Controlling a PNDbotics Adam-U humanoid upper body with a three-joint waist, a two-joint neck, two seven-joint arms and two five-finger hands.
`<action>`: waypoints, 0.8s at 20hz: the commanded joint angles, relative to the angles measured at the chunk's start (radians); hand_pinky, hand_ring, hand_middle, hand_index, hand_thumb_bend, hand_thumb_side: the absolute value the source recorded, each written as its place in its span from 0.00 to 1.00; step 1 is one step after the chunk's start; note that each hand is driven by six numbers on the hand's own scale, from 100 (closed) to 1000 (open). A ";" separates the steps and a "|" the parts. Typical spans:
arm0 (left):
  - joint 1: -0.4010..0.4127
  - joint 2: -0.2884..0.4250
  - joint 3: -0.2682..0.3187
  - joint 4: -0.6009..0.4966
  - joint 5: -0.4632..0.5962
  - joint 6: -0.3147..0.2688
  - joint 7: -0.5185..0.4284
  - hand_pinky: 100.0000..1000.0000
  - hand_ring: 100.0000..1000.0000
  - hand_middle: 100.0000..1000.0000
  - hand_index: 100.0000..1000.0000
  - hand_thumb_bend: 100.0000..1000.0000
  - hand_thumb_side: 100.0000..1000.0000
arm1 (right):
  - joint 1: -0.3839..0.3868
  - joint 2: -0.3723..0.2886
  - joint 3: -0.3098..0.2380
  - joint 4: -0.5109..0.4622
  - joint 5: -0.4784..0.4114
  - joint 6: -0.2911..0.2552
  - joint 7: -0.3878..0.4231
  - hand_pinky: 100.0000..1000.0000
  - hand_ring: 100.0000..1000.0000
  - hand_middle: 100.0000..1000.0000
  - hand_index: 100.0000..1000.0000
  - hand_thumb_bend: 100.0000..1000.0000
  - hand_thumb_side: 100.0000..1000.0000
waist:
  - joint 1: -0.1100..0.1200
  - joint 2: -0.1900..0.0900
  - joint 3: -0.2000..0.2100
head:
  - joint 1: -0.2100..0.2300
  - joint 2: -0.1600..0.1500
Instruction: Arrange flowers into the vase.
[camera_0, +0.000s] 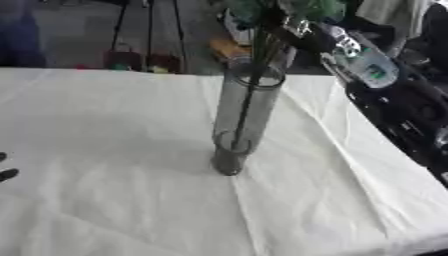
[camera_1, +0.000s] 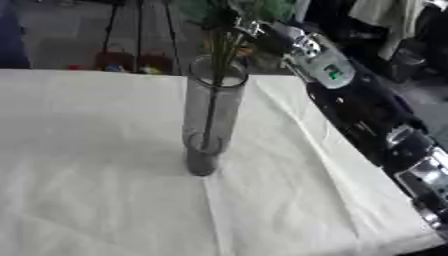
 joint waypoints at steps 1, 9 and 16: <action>-0.014 0.001 -0.001 -0.013 0.004 -0.002 -0.003 0.70 0.94 0.64 0.79 0.92 0.75 | -0.010 -0.014 -0.020 -0.019 0.016 -0.331 0.328 0.92 1.00 0.98 1.00 0.00 1.00 | 0.011 -0.009 -0.003 | -0.005 -0.015; -0.016 -0.002 -0.001 -0.014 0.004 -0.001 -0.004 0.70 0.94 0.64 0.79 0.92 0.75 | -0.004 -0.004 -0.030 -0.030 0.036 -0.331 0.328 0.93 1.00 0.98 1.00 0.00 1.00 | 0.014 -0.009 -0.003 | -0.005 -0.021; -0.017 -0.003 -0.001 -0.014 0.003 -0.001 -0.004 0.70 0.94 0.64 0.79 0.92 0.75 | 0.005 -0.003 -0.046 -0.046 0.054 -0.331 0.328 0.95 1.00 0.99 1.00 0.00 1.00 | 0.013 -0.009 -0.007 | -0.004 -0.026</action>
